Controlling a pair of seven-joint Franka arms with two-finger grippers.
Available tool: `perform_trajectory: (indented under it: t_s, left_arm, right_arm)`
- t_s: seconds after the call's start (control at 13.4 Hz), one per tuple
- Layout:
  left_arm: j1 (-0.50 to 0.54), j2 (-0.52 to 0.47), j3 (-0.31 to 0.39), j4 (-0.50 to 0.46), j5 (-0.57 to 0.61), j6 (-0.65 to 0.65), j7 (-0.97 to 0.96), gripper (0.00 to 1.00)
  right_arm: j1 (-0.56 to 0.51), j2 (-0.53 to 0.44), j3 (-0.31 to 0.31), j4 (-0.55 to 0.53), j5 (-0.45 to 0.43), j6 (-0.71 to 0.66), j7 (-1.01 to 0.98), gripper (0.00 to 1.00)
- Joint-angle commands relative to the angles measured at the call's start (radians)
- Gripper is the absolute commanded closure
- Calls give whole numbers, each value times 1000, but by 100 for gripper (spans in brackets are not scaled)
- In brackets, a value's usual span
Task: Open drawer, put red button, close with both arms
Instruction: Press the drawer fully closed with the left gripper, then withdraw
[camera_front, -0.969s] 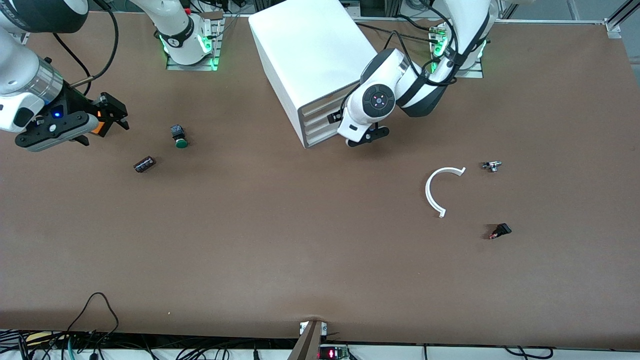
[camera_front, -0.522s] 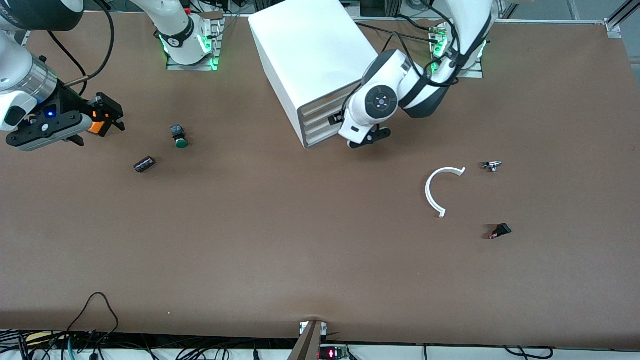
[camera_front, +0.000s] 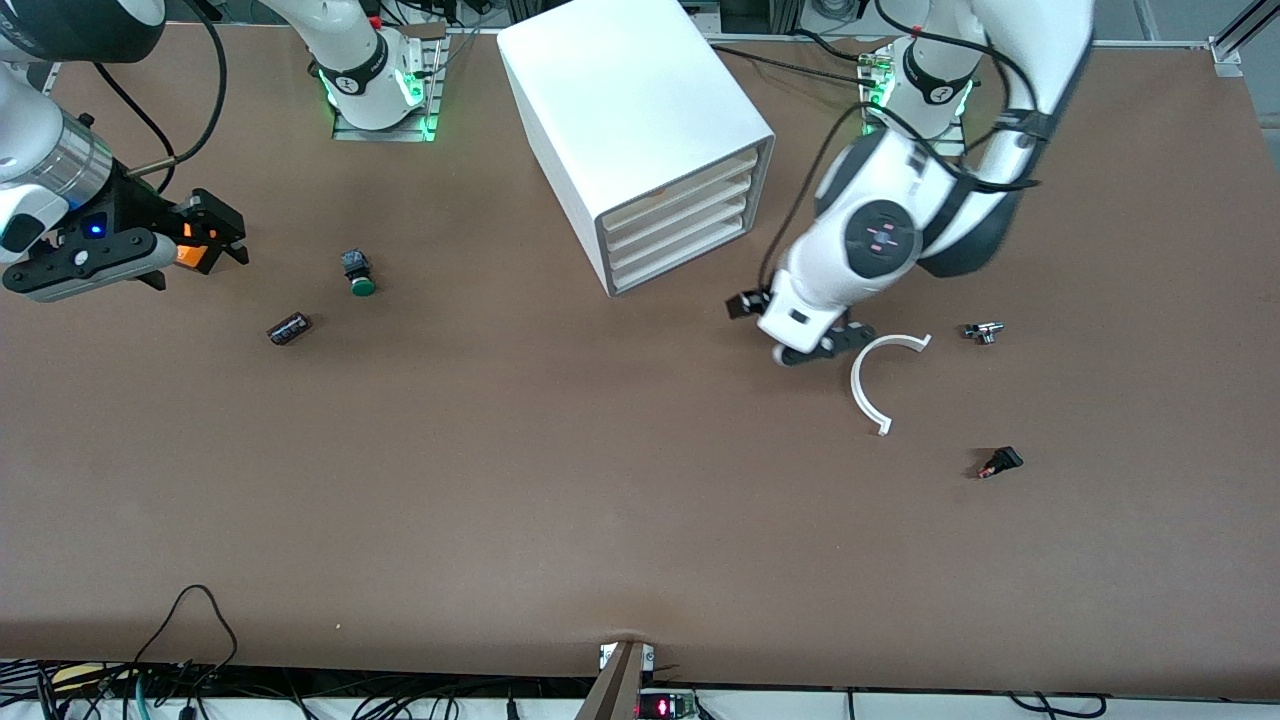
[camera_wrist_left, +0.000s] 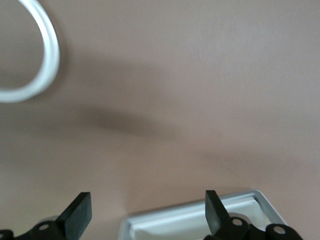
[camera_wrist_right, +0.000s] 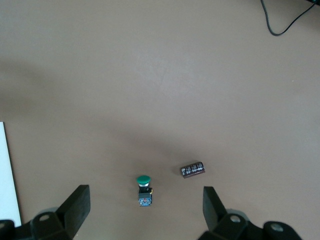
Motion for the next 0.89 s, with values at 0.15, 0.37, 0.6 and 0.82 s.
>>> perform_trajectory:
  t_s: [0.15,0.37,0.6,0.82]
  left_arm:
    - [69,-100,137,1,19,-99,382,0]
    - [166,-171,154,-13,21,-163,528,0]
    - [198,-262,192,-41,28,-202,577,0]
    - [210,-345,225,-41,79,-266,639,0]
  right_arm:
    - [-8,28,11,39,-9,-24,25,0]
    - [-7,26,12,40,-8,-21,24,0]
    - [-7,26,12,40,-8,-21,24,0]
    - [-8,28,11,40,-6,-22,25,0]
